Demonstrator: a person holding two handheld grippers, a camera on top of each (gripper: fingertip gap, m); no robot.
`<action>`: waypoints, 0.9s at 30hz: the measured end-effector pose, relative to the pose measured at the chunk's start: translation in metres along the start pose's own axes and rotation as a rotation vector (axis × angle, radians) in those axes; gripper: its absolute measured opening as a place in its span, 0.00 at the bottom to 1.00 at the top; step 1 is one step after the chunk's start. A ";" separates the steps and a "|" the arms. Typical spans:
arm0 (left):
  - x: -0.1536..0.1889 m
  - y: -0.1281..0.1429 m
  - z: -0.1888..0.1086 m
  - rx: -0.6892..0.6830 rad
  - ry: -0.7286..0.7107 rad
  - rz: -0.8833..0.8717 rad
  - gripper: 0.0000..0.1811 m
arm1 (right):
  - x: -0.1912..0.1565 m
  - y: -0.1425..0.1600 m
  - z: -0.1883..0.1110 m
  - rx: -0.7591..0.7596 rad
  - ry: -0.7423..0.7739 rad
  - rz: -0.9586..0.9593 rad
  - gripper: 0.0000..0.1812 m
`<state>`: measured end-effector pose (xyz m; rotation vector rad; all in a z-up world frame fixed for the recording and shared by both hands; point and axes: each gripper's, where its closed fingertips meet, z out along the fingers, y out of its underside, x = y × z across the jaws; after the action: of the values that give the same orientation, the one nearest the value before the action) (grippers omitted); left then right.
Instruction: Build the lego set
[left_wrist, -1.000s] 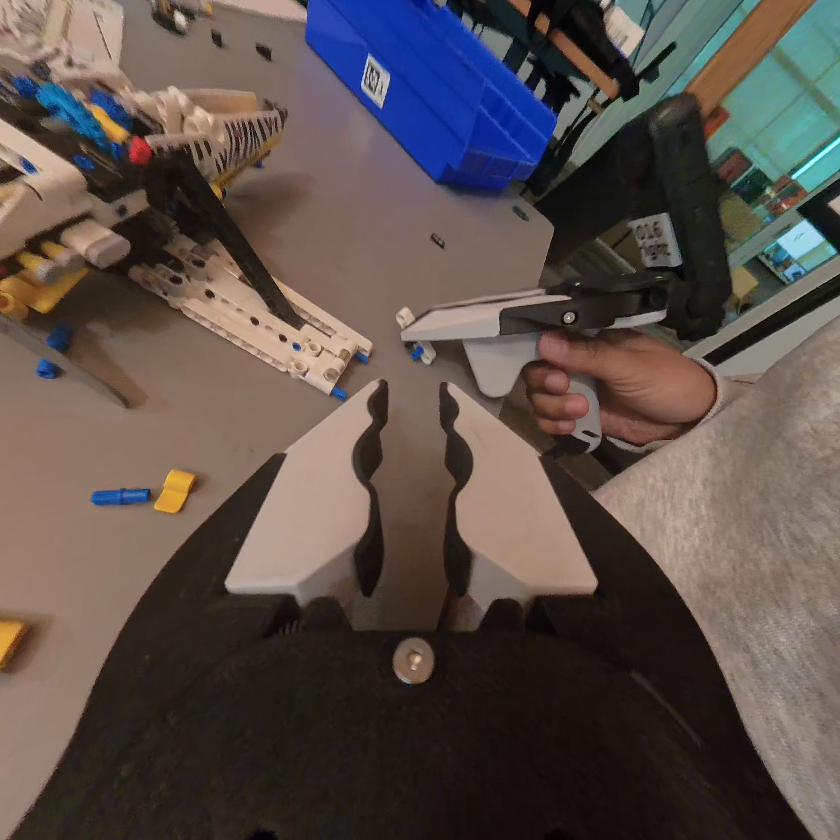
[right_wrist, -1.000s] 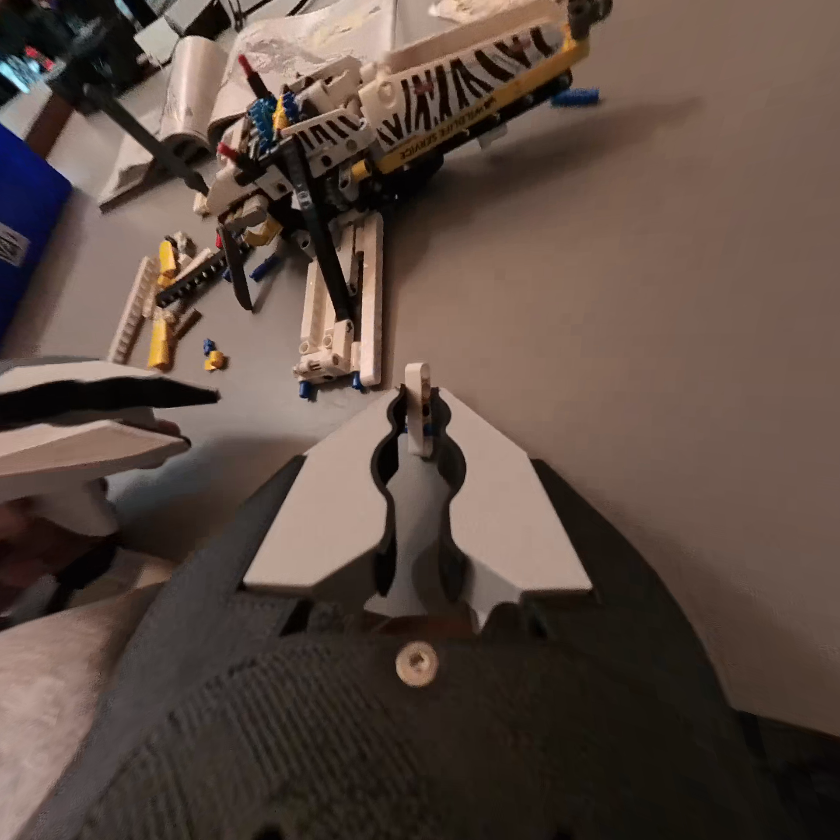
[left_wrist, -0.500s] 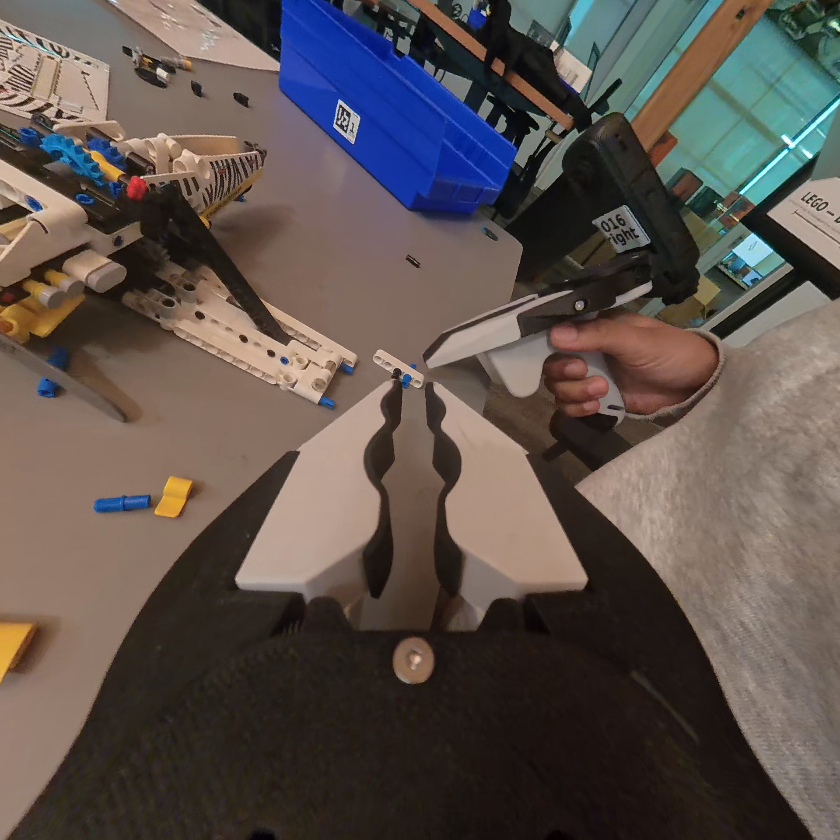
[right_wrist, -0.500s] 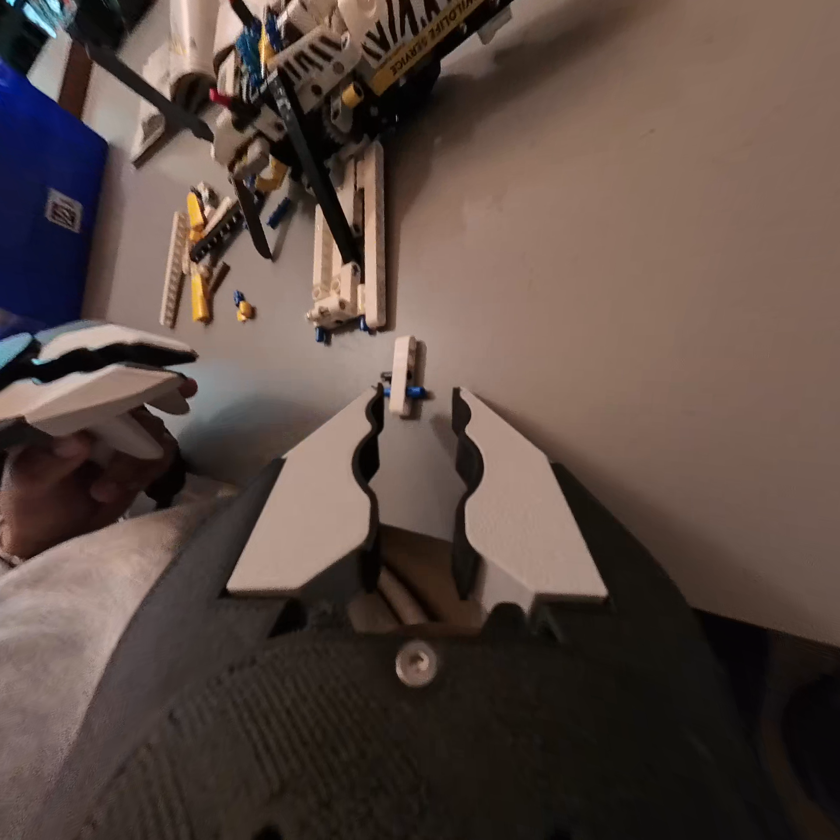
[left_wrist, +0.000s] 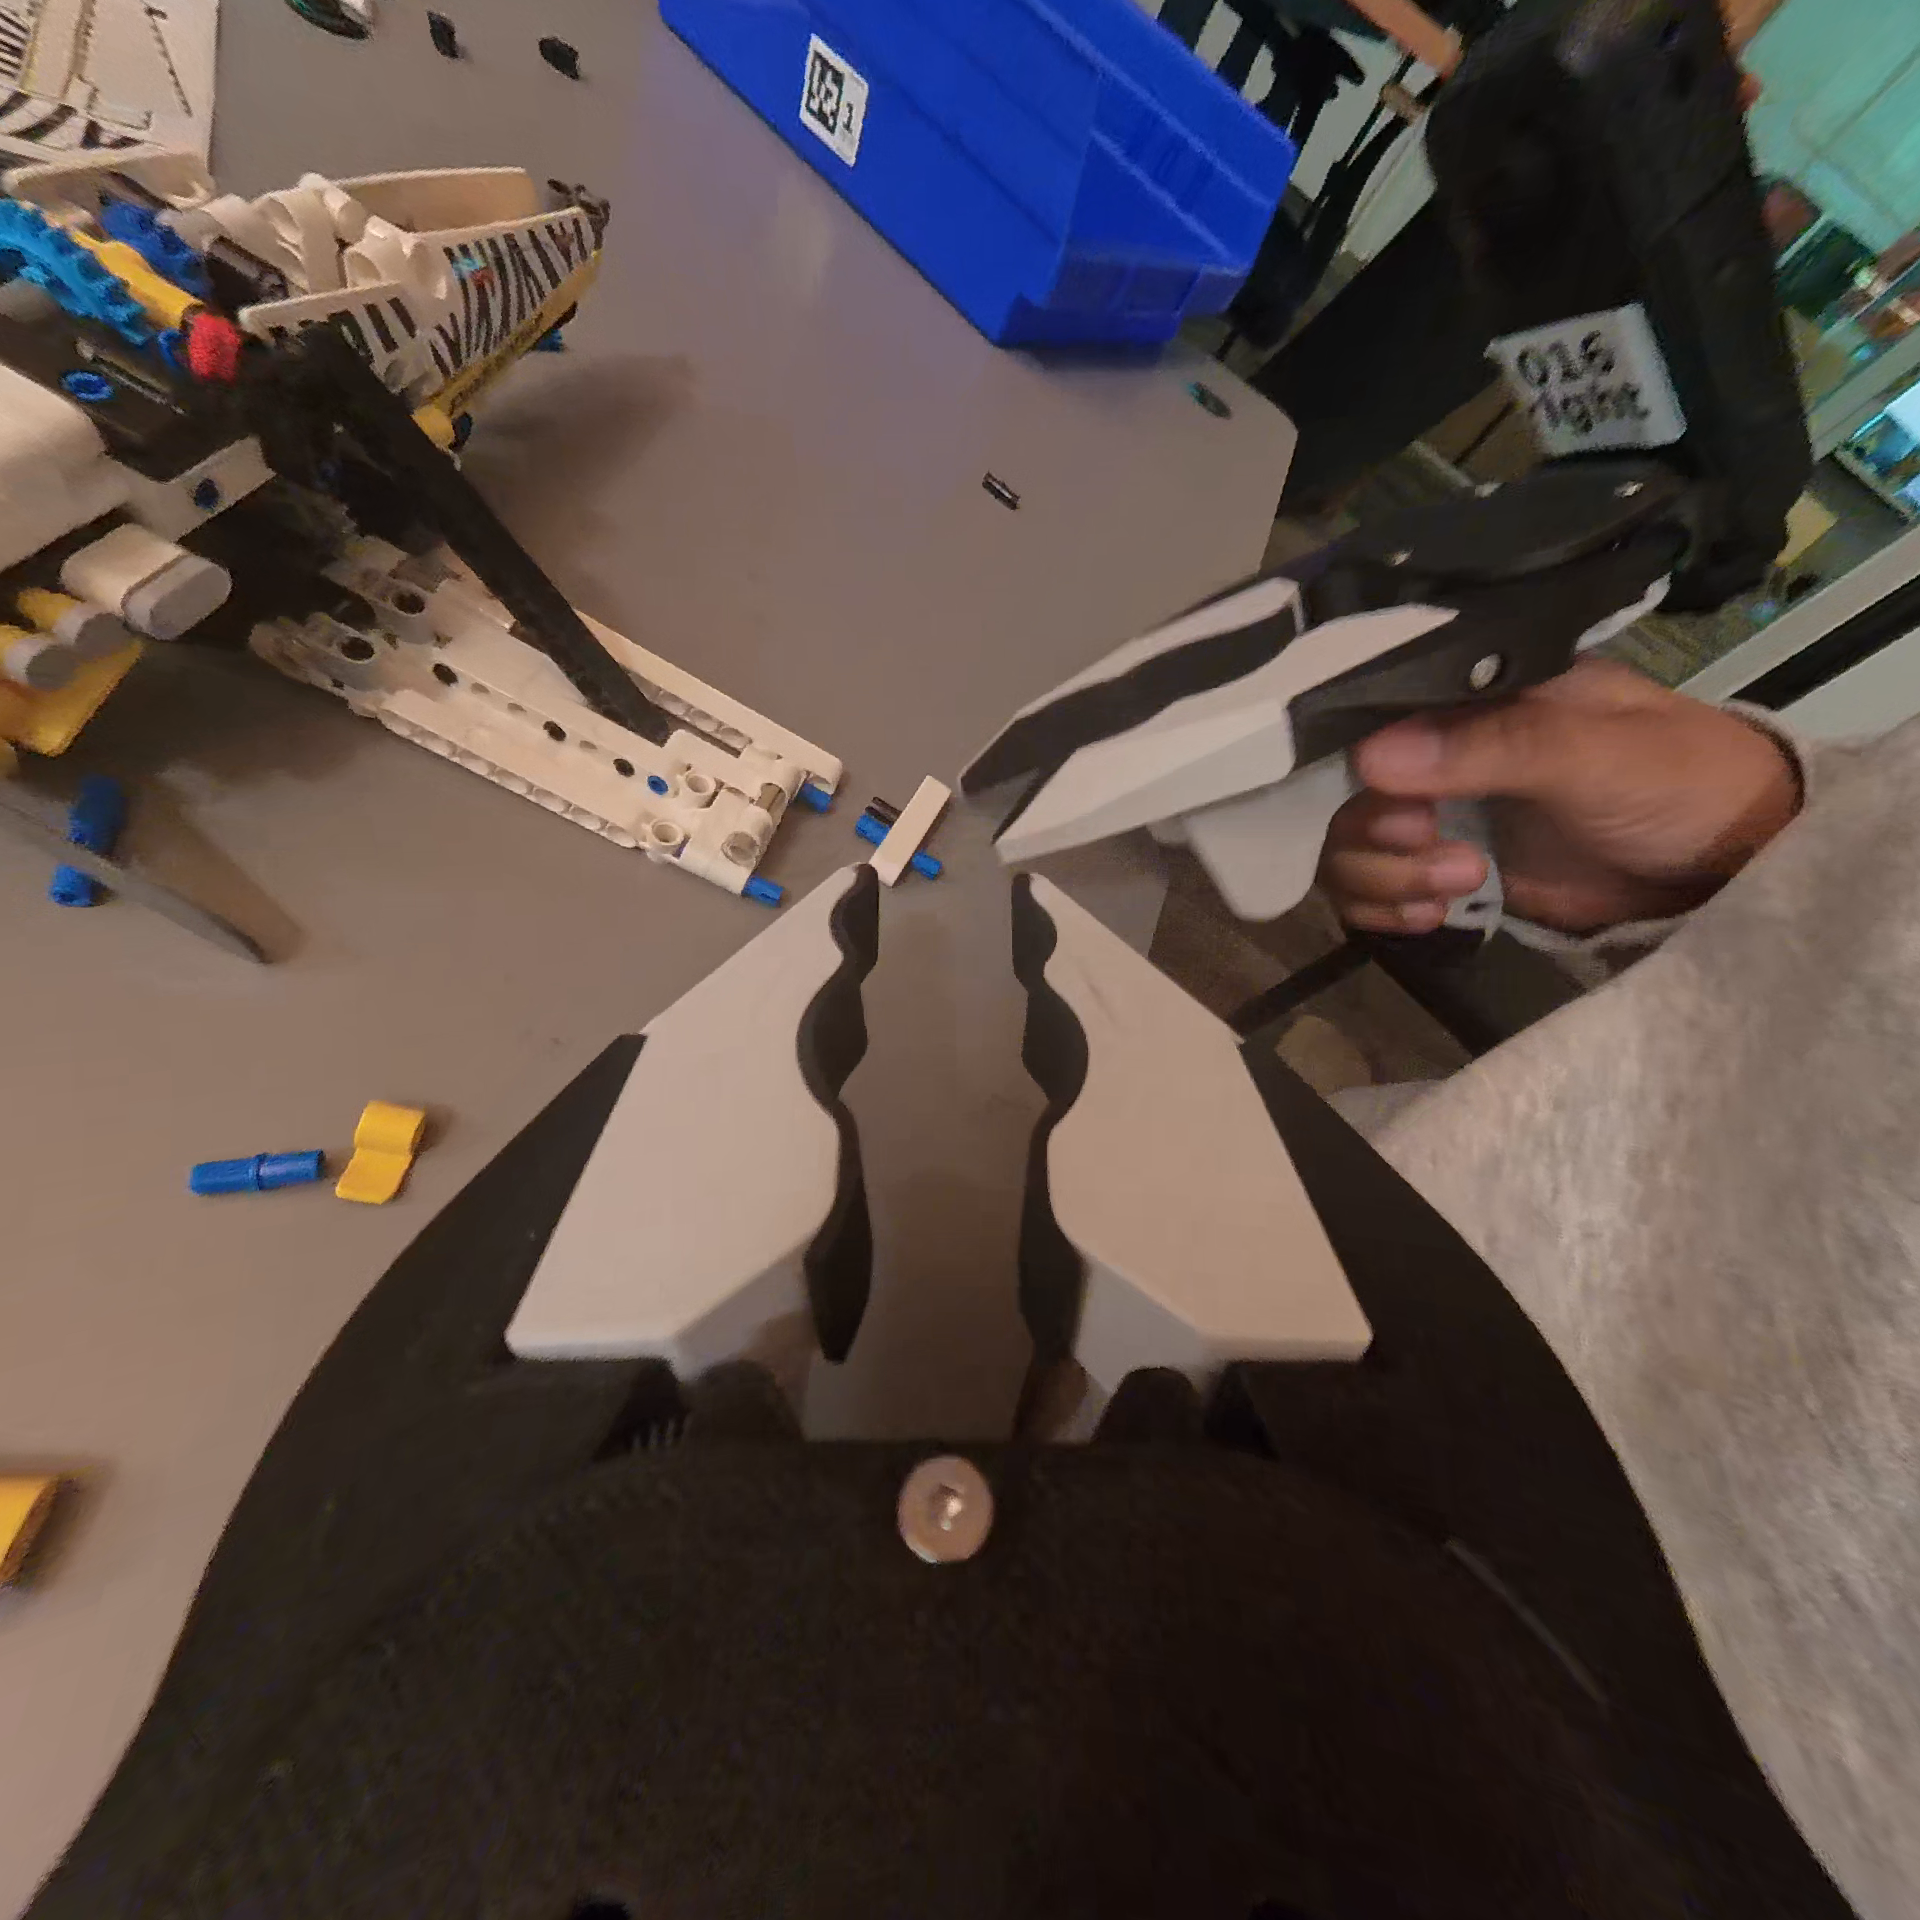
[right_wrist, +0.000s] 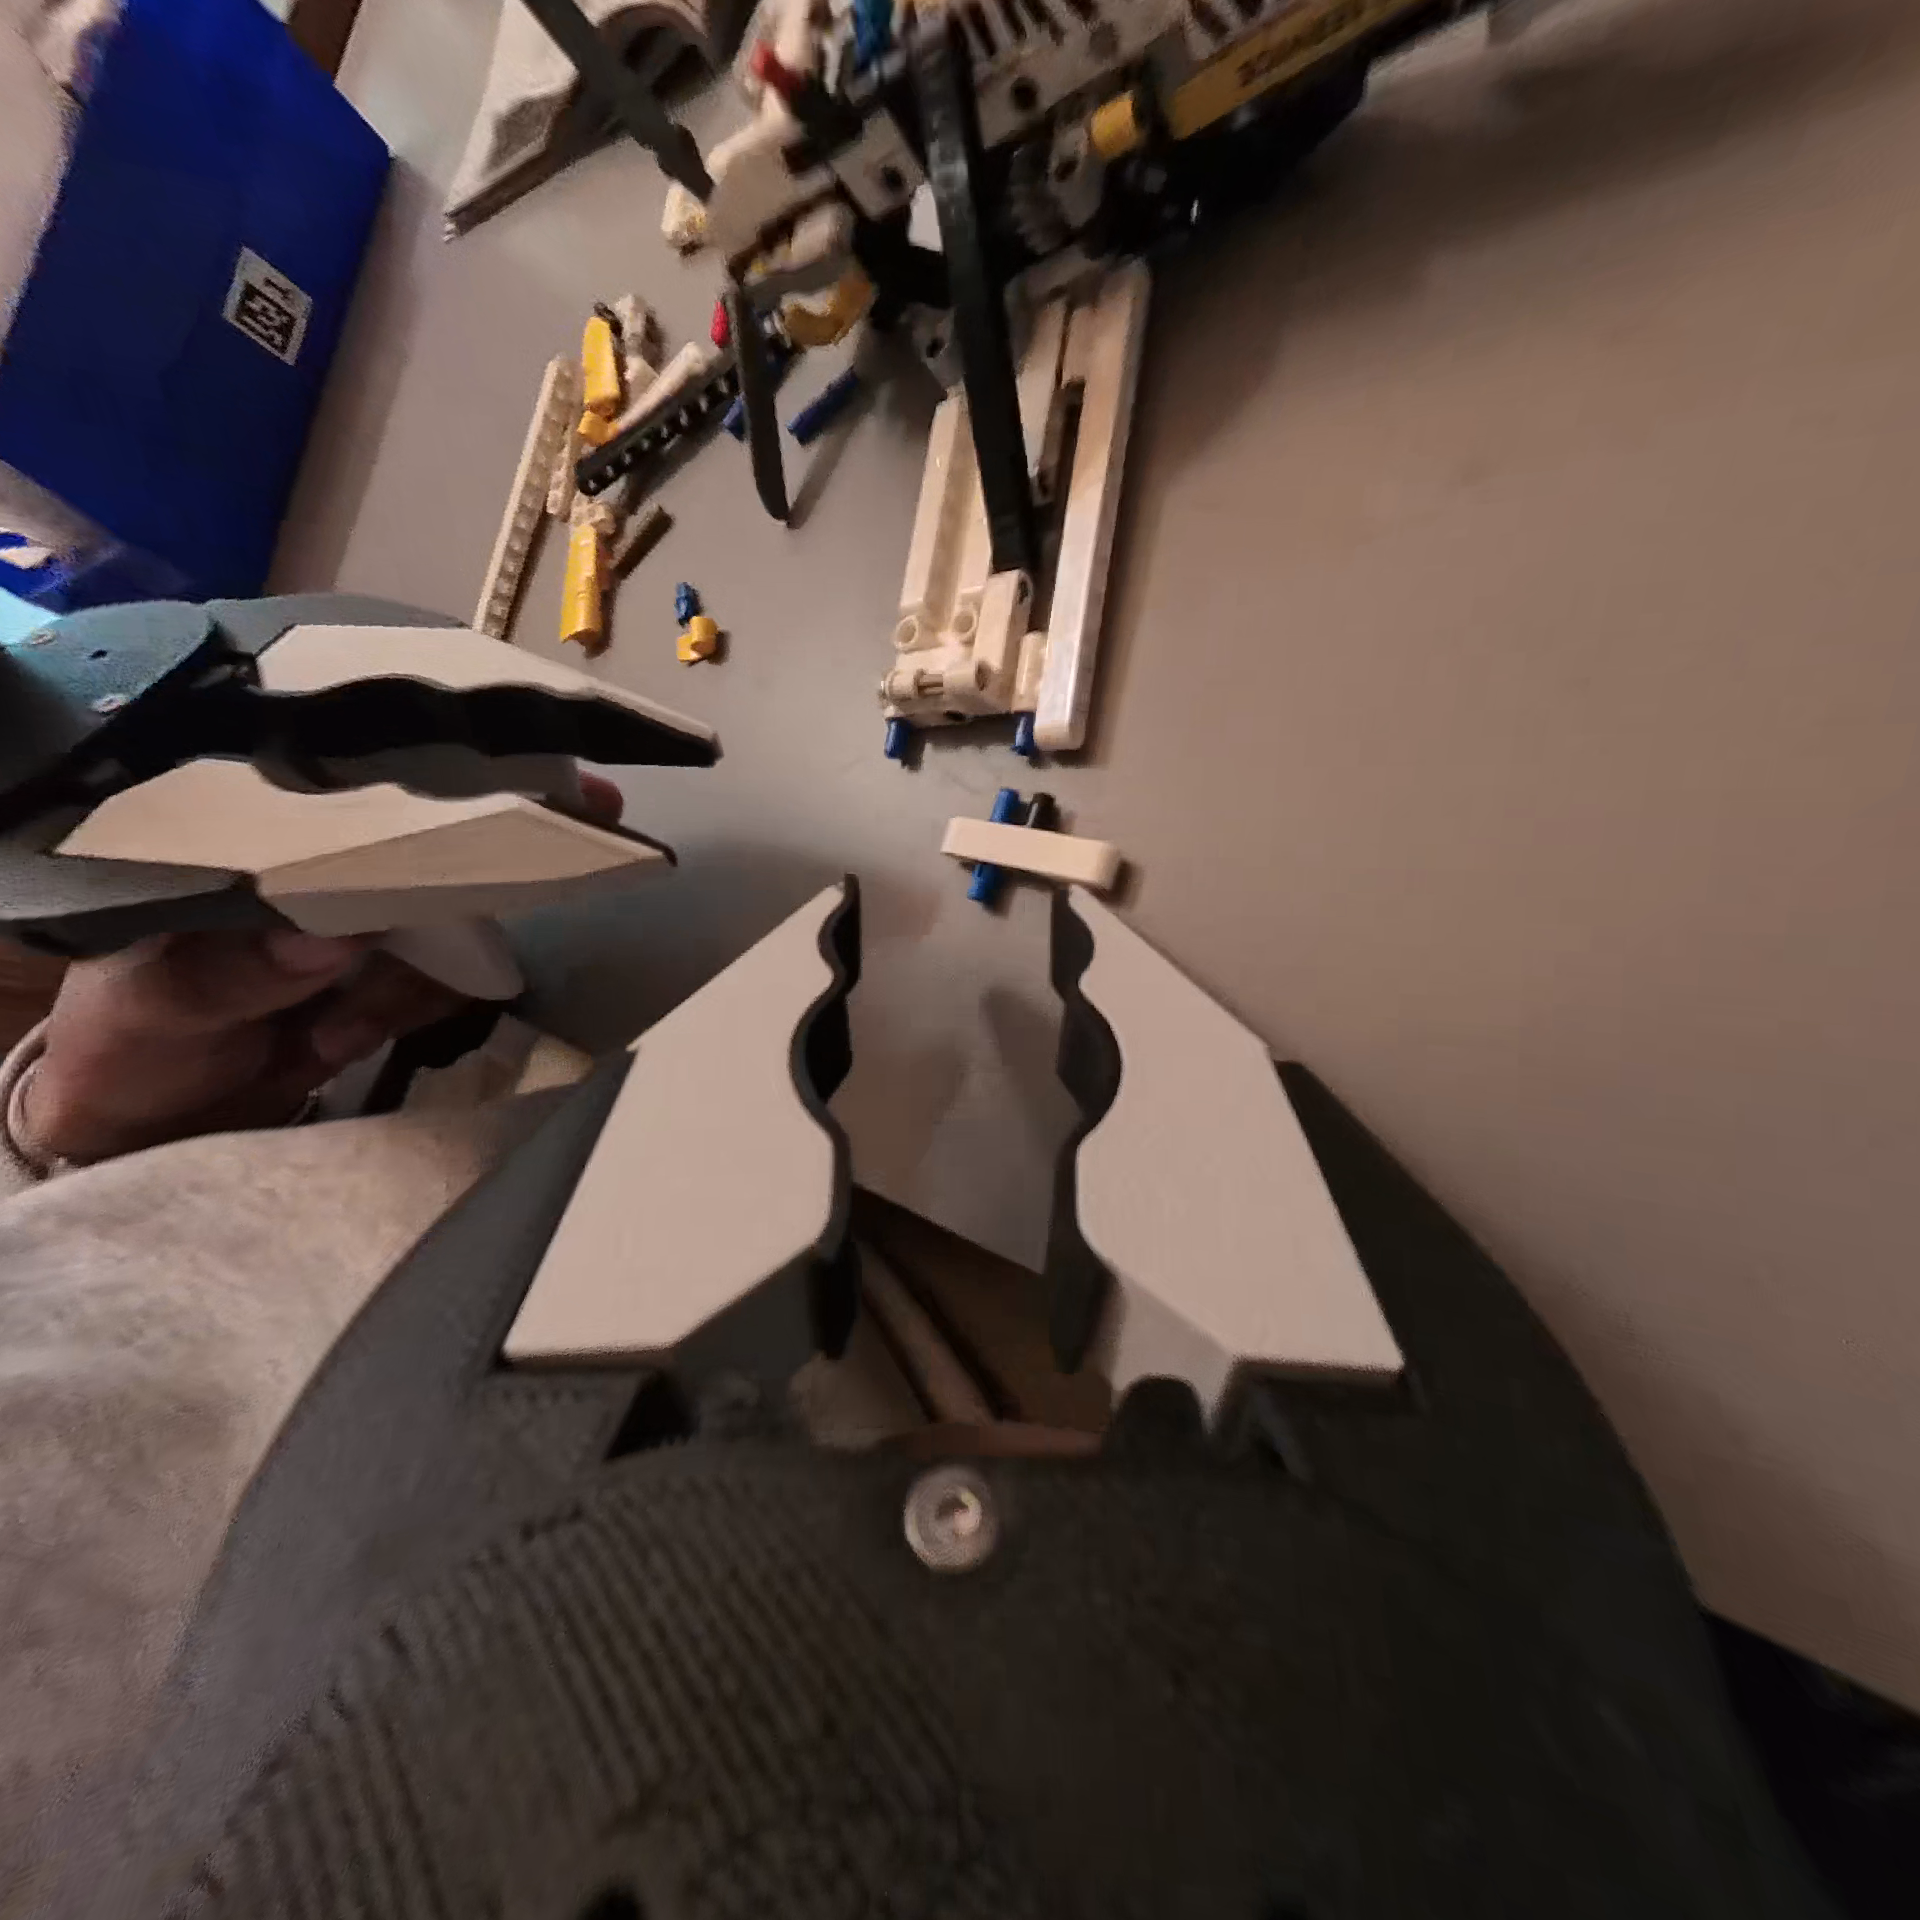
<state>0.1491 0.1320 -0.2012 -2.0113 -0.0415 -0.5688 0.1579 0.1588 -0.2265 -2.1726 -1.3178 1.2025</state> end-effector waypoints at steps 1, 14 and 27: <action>0.001 0.001 0.003 -0.012 -0.002 0.011 0.14 | 0.001 -0.005 -0.005 0.014 -0.017 -0.037 0.21; -0.031 0.009 0.014 -0.166 -0.236 0.130 0.21 | 0.027 0.005 0.001 -0.185 -0.036 -0.721 0.14; -0.034 0.023 0.022 -0.274 -0.254 0.147 0.25 | 0.025 -0.010 0.016 -0.162 -0.052 -0.837 0.21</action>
<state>0.1329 0.1464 -0.2425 -2.3211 0.0319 -0.2316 0.1446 0.1823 -0.2420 -1.3855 -2.0907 0.8177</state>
